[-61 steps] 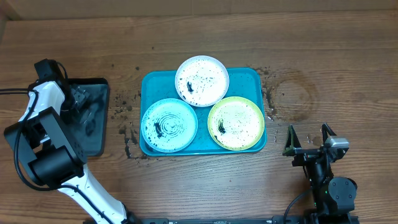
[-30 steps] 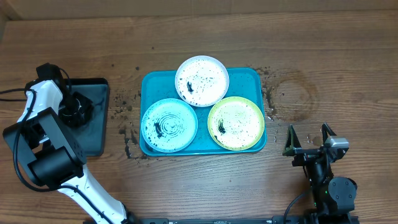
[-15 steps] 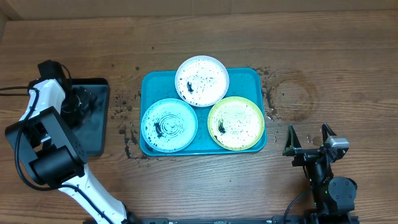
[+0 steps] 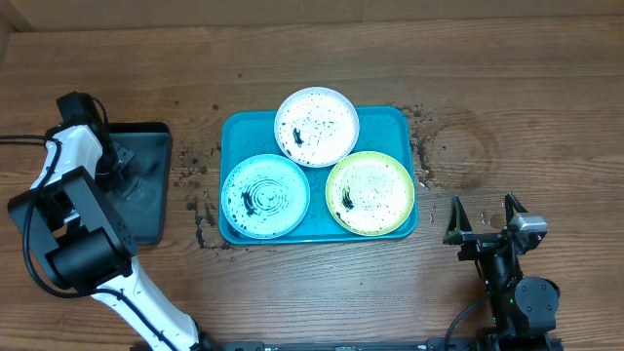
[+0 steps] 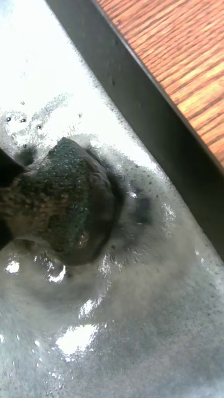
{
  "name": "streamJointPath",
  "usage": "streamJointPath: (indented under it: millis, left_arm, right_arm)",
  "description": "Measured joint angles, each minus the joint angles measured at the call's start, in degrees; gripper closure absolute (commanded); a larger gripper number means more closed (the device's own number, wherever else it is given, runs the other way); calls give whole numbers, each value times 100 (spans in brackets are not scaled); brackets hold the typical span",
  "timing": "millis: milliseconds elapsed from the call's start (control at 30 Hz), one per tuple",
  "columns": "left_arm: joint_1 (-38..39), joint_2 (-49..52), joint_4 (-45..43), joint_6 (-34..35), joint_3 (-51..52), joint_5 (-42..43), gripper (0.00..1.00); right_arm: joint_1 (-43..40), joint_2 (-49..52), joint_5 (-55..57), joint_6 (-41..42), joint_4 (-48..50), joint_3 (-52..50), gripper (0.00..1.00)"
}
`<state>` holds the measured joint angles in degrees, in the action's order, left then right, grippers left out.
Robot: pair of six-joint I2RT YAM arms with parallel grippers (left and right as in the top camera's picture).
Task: Clean dirty plates on tray and stack at the side
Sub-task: 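Close the left gripper on the green sponge in the water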
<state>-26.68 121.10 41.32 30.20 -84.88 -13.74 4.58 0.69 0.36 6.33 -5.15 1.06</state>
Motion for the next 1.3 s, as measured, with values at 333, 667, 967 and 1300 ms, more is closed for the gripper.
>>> streamJointPath:
  millis: [333,667,967,1300]
  left_arm:
    - [-15,-35,629,-232,-31,164,0]
    - [-70,-33,1108,-302,-52,1316,68]
    - [-70,-33,1075,-341,-52,1270,54]
    - [-52,-20,216,-339,-48,409,0]
  right_arm:
    - [0,0,0,2,-2,0,0]
    - [0,0,2,4,-2,0,0]
    - [0,0,2,2,-4,0,0]
    - [0,0,2,2,2,0,0]
